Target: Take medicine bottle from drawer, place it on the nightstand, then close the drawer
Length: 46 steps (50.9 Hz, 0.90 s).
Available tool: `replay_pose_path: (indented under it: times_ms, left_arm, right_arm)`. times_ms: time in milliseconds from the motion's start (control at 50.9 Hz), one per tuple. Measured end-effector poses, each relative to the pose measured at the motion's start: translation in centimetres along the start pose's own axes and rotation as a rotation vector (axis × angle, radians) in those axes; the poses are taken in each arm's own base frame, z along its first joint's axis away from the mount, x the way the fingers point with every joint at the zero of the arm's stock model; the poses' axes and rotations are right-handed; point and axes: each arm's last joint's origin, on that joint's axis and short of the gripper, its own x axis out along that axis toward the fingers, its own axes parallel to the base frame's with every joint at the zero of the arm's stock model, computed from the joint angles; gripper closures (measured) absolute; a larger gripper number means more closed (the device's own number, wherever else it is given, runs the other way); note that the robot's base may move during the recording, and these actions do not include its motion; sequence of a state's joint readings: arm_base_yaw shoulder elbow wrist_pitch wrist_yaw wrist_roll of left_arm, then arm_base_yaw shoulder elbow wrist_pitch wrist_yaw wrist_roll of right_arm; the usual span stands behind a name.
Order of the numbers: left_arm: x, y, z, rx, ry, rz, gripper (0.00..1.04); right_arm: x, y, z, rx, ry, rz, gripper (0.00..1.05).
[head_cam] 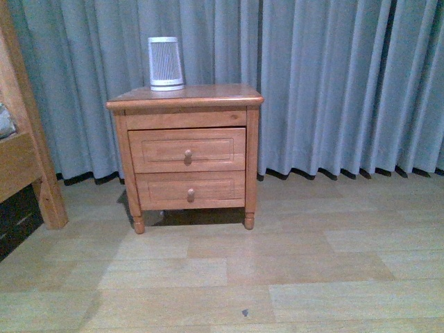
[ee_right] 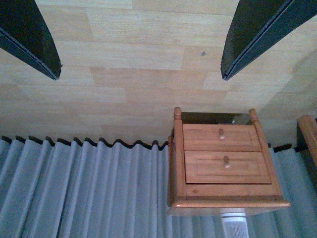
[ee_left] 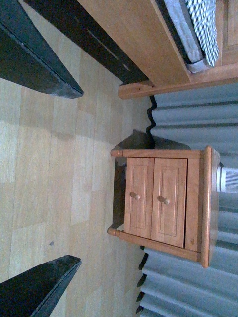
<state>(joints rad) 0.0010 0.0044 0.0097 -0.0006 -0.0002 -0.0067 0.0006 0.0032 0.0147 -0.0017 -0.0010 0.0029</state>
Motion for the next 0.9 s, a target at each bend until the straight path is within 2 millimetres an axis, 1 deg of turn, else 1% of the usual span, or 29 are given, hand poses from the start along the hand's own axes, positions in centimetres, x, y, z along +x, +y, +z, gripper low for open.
replay_pose_path:
  times_ms: [903]
  left_arm:
    - [0.0,0.0,0.0,0.0,0.0,0.0,0.07]
  right_arm:
    - [0.0,0.0,0.0,0.0,0.0,0.001,0.07]
